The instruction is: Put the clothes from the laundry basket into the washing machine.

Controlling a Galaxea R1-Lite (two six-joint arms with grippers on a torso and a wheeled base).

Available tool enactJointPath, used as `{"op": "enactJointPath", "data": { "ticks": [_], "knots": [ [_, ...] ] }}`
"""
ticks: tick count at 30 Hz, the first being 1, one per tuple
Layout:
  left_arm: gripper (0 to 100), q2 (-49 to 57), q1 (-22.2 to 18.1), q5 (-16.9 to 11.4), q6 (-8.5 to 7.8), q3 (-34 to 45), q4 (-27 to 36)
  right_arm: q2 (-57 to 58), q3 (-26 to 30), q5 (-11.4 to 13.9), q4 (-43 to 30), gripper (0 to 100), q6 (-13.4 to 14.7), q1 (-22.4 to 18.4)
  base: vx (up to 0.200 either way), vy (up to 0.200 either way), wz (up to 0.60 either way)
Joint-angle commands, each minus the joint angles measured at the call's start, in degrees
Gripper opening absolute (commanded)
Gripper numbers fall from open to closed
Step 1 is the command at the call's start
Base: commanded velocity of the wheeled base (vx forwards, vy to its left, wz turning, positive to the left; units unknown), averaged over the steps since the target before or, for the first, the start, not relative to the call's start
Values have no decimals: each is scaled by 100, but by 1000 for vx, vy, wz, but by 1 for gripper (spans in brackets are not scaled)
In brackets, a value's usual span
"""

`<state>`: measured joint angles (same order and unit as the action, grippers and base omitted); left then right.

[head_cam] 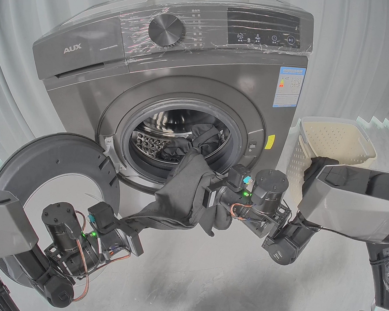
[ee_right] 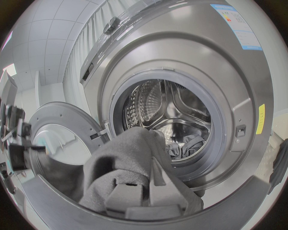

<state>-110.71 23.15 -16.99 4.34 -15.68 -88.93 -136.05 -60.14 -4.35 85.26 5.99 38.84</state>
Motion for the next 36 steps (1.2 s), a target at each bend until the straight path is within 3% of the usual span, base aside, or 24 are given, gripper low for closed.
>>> {"op": "enactJointPath", "data": {
  "ticks": [1,4,5,11,14,21,28,36],
  "knots": [
    [0,-539,-109,-23,-153,197,-10,254,99,-22,-1,0,8,10,0,0,0],
    [0,-600,-127,-32,-162,205,-1,289,151,-22,8,0,8,18,0,0,0],
    [100,-618,-127,-41,-170,223,-1,298,151,-22,8,0,8,10,0,0,0],
    [100,-609,-118,-85,-162,531,-10,377,160,-22,17,0,8,-96,0,0,0],
    [100,-556,-127,-375,-188,785,-10,491,160,-13,17,0,-1,-201,0,0,0],
    [100,-539,-118,-410,-249,794,-10,588,318,-13,43,0,-1,-149,0,0,0],
    [100,-565,-91,-384,-241,487,-10,632,600,40,122,0,8,-87,0,0,0],
    [100,-811,-12,-331,-170,-304,-1,773,898,-4,114,0,25,370,0,0,0]
  ]
}}
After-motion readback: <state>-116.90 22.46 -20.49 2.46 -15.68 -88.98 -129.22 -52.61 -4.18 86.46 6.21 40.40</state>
